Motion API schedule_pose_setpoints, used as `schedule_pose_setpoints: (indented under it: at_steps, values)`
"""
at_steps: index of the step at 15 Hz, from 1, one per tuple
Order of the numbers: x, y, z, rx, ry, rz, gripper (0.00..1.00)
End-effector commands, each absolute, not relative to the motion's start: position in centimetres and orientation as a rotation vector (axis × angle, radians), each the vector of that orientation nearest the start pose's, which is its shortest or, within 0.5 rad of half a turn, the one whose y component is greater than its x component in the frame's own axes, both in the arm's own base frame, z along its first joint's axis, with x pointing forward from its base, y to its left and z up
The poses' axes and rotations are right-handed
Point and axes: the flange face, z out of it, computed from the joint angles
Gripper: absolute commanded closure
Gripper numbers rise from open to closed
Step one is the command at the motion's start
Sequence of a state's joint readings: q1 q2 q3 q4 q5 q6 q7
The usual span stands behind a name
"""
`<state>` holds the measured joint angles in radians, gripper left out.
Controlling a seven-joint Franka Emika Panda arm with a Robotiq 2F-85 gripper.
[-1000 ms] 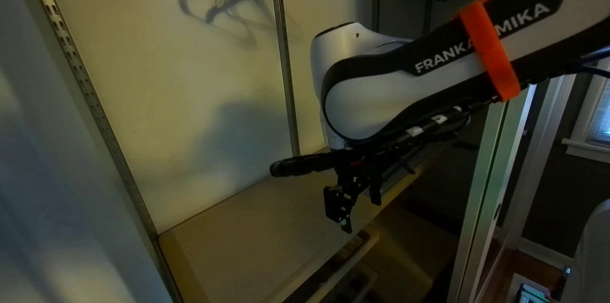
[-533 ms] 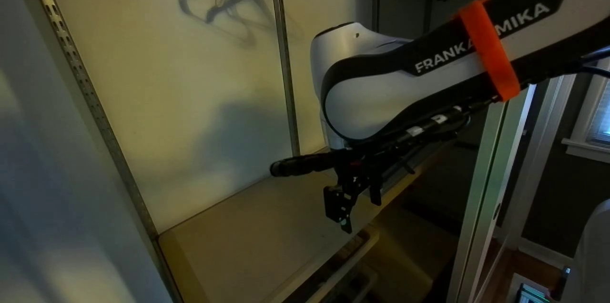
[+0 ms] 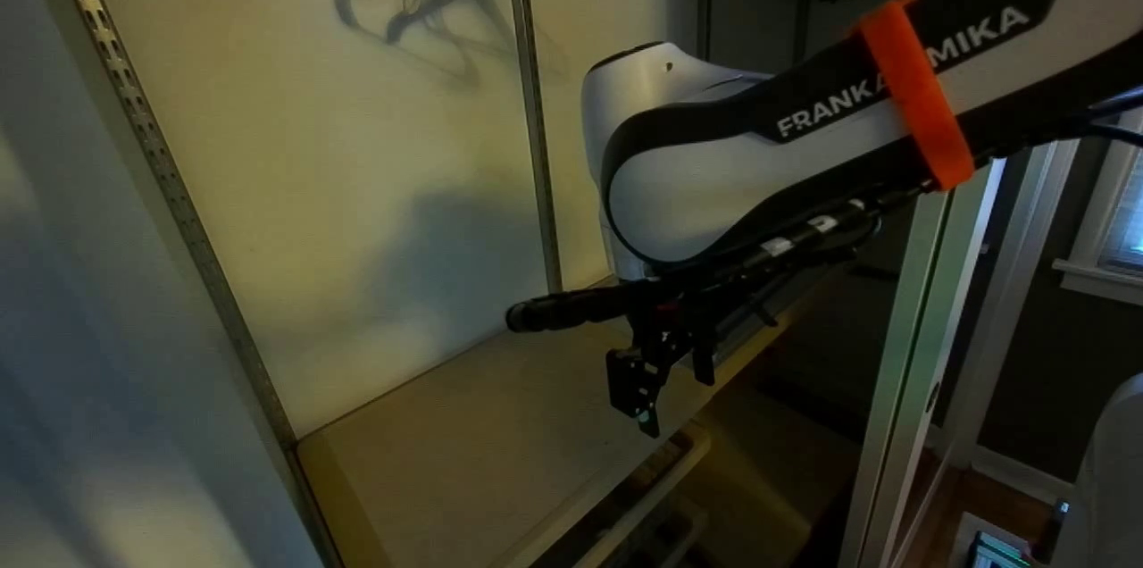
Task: Remove one hanger from the rail.
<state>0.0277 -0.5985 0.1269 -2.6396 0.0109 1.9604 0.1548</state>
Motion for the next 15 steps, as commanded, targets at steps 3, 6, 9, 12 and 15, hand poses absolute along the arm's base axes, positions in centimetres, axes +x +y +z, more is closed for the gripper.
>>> schedule_pose_setpoints:
  at_steps: [3,6,9,12,15]
  values:
    - [34.4,5.1,42.8,-3.221,0.041,0.115,0.00]
    - [34.4,3.6,44.6,-3.259,0.036,0.042,0.00]
    - [34.6,1.2,48.4,-3.298,0.071,-0.045,0.00]
    - [34.5,0.0,53.3,-3.311,0.126,-0.207,0.00]
    - [34.0,-0.2,58.6,-3.307,0.131,-0.349,0.00]
